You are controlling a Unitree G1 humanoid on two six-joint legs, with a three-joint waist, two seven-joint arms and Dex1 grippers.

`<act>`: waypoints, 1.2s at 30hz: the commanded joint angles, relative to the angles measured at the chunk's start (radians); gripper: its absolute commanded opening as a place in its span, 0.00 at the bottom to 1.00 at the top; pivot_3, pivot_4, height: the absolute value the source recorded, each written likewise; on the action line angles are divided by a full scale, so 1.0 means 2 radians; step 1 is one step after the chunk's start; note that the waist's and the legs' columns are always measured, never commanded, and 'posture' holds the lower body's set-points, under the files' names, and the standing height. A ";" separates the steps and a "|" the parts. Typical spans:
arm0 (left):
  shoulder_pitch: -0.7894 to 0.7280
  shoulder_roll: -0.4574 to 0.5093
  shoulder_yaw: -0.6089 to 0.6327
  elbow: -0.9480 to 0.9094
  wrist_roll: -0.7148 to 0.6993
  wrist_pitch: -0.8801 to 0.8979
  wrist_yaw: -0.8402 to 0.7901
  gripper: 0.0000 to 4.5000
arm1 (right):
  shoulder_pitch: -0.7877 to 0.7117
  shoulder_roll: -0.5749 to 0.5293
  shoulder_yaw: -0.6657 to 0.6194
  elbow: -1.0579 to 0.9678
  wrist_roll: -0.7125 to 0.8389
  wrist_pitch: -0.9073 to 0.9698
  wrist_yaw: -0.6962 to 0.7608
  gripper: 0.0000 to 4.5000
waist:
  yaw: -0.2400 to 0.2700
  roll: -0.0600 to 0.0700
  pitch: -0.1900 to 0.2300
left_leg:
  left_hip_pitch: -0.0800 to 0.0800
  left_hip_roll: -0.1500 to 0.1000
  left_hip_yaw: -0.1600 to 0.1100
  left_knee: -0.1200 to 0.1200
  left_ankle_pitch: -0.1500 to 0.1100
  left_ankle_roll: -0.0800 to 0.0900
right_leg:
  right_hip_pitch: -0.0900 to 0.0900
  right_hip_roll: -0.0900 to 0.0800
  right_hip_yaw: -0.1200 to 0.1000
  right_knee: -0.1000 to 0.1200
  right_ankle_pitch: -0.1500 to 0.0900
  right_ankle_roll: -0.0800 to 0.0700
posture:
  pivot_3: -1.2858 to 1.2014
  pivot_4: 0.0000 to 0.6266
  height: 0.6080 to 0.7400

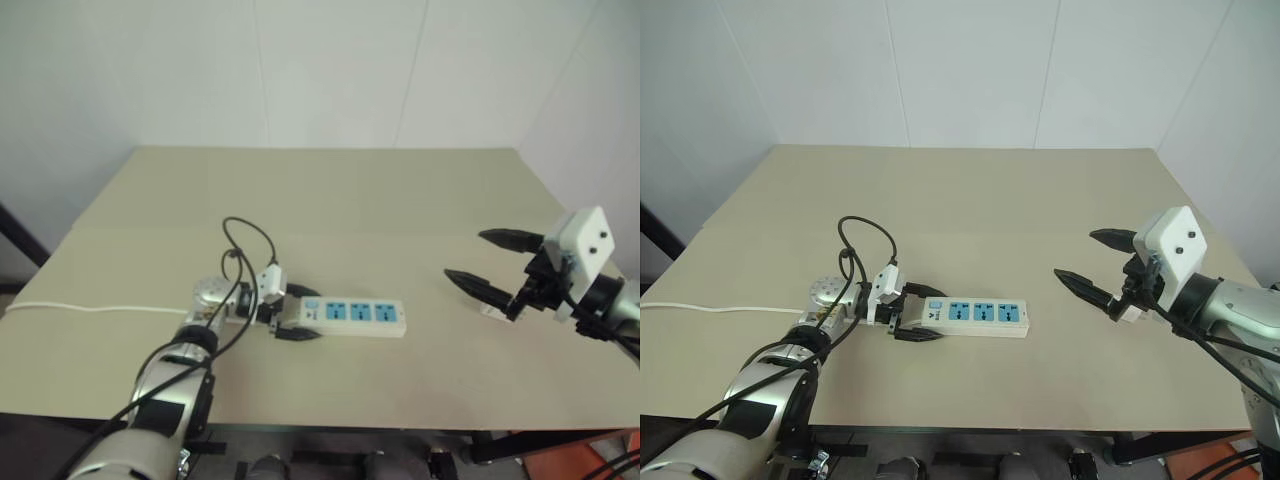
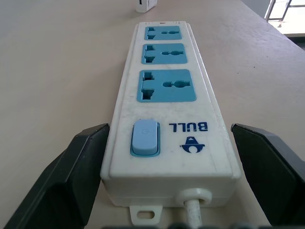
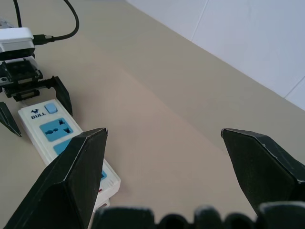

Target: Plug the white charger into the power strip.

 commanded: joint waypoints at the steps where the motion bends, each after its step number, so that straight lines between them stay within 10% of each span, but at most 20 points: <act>1: 0.000 -0.009 0.002 0.005 -0.001 -0.004 -0.004 0.99 | -0.005 -0.010 -0.017 -0.012 0.009 0.002 -0.001 1.00 | 0.000 0.000 0.000 | 0.000 0.000 0.000 0.000 0.000 0.000 | 0.000 0.000 0.000 0.000 0.000 0.000 | 0.52 0.24 1.00; 7: 0.004 -0.022 -0.002 0.010 0.002 0.002 -0.014 0.99 | 0.000 -0.018 -0.029 -0.021 0.018 0.011 -0.003 1.00 | 0.001 0.000 0.000 | 0.000 0.000 0.000 0.000 0.000 0.000 | 0.000 0.000 0.000 0.000 0.000 0.000 | 0.52 0.24 1.00; 12: 0.002 -0.017 -0.003 0.009 0.005 0.003 -0.024 0.73 | -0.002 -0.022 -0.033 -0.020 0.020 0.013 -0.002 1.00 | 0.001 0.000 0.000 | 0.000 0.000 0.000 0.000 0.000 0.000 | 0.000 0.000 0.000 0.000 0.000 0.000 | 0.52 0.24 1.00; 28: 0.018 -0.007 0.008 -0.031 0.000 0.033 0.081 0.73 | -0.030 -0.067 0.001 0.094 -0.012 -0.028 0.082 1.00 | 0.000 0.000 0.000 | 0.001 0.000 0.000 0.000 0.000 0.000 | 0.000 0.000 0.000 0.000 0.000 0.000 | 0.52 0.24 1.00; 36: 0.049 -0.031 -0.012 -0.087 -0.010 0.088 0.072 0.73 | -0.100 -0.176 0.152 0.273 -0.147 -0.140 0.237 1.00 | -0.001 0.001 -0.001 | 0.001 0.000 0.000 0.000 0.000 0.000 | 0.000 0.000 0.000 0.000 -0.001 0.001 | 0.52 0.24 1.00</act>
